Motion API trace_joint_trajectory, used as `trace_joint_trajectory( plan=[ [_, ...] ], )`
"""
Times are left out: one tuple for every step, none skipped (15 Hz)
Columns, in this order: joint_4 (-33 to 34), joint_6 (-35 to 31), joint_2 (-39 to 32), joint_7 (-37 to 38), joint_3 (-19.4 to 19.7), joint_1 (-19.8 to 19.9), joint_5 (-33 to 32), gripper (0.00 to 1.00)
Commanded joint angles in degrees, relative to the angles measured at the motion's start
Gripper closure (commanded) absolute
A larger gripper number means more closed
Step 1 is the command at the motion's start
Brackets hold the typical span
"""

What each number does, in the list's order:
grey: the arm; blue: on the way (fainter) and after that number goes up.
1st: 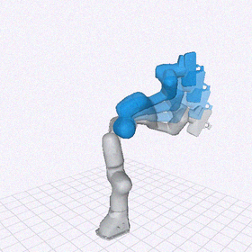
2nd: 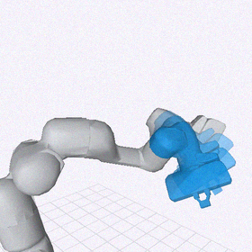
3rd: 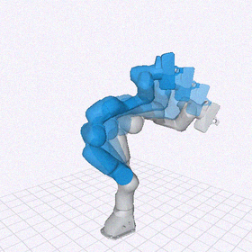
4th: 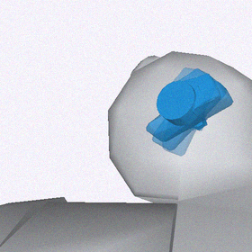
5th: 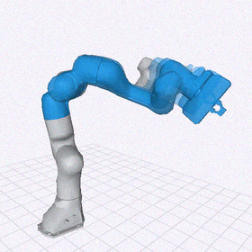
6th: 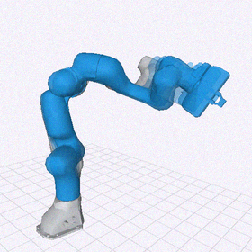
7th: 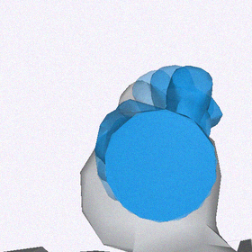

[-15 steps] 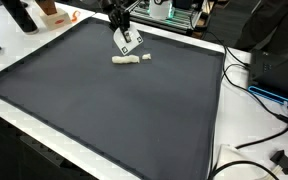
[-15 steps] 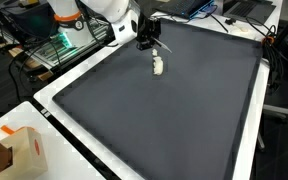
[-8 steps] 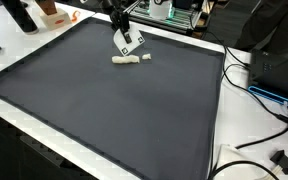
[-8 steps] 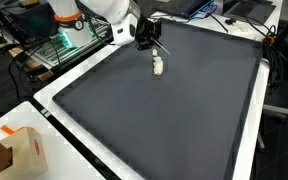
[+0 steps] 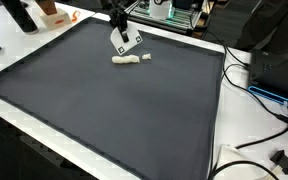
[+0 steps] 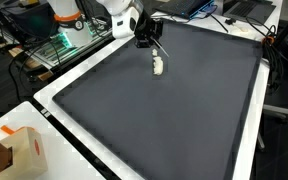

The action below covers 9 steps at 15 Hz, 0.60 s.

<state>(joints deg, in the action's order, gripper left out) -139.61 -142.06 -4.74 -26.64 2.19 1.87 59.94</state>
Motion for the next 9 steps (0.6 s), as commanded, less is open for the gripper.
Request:
trace_joint_trajectory(
  plan=[
    [-2.5,-3.7,3.4,10.6,-1.0,-1.4,-9.0,0.99],
    [-2.6,-4.2,4.0,14.0,-1.2,-1.7,-12.2,0.99],
    [-2.7,-4.6,4.5,17.5,-1.5,-2.0,-15.7,0.99],
    [-2.8,-4.6,4.9,21.2,-1.7,-2.2,-19.4,0.99],
    [-2.8,-4.5,5.4,25.3,-1.9,-2.4,-23.7,0.99],
    [-2.6,-4.0,5.9,29.1,-2.0,-2.5,-27.9,0.99],
    [-2.4,-3.3,6.3,32.8,-2.1,-2.5,-32.1,0.99],
    [-2.1,-2.6,6.6,36.5,-2.2,-2.6,-36.4,0.99],
    [-1.6,-1.9,6.7,39.9,-2.4,-2.6,-40.4,0.99]
  ],
)
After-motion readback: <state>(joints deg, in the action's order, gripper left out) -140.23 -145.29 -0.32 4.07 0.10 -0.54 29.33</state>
